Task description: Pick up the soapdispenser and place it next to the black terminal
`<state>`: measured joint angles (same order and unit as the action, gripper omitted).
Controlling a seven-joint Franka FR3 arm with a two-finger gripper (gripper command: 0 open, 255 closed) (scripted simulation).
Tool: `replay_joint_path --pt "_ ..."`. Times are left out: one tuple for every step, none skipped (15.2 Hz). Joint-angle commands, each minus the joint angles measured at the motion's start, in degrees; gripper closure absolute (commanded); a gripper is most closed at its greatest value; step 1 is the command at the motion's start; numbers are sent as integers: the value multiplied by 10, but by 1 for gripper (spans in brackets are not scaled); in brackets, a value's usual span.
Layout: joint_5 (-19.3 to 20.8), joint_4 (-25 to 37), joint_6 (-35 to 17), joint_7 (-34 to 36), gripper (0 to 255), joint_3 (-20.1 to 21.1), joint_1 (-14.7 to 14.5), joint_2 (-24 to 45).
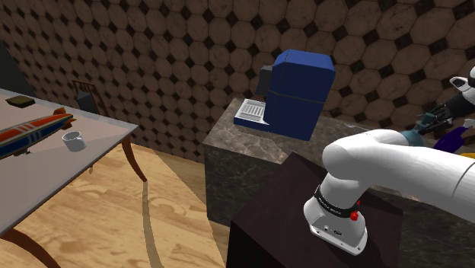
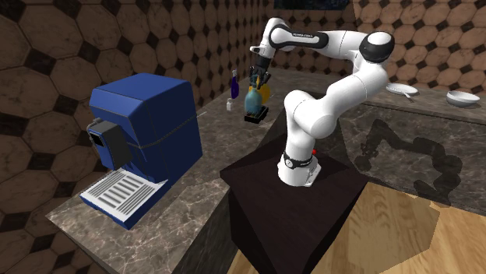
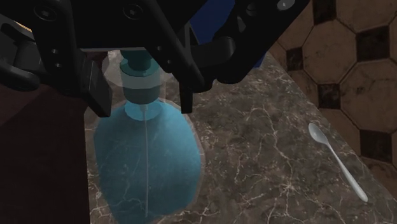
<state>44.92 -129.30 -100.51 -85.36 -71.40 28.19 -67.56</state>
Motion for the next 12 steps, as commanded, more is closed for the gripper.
replay_joint_path --pt "9 -11 -11 0 255 -11 2 -3" --pt "14 -15 -16 0 255 -16 2 -4" --pt "19 -19 -21 0 255 -22 3 -6" --pt "23 -23 -26 0 255 -28 3 -7" --pt "28 -26 -32 0 255 -34 3 -8" --pt "33 -30 -37 0 255 -41 3 -9" --pt "38 -33 -42 0 255 -47 3 -10" --pt "43 -37 -47 -1 255 -53 2 -11" --pt "48 -40 -52 -1 255 -59 2 -12" --pt "53 -43 -57 -1 255 -66 2 -12" --pt "58 -46 -62 -1 255 -73 1 -13" --pt "63 -49 -67 -1 255 -79 1 -14"
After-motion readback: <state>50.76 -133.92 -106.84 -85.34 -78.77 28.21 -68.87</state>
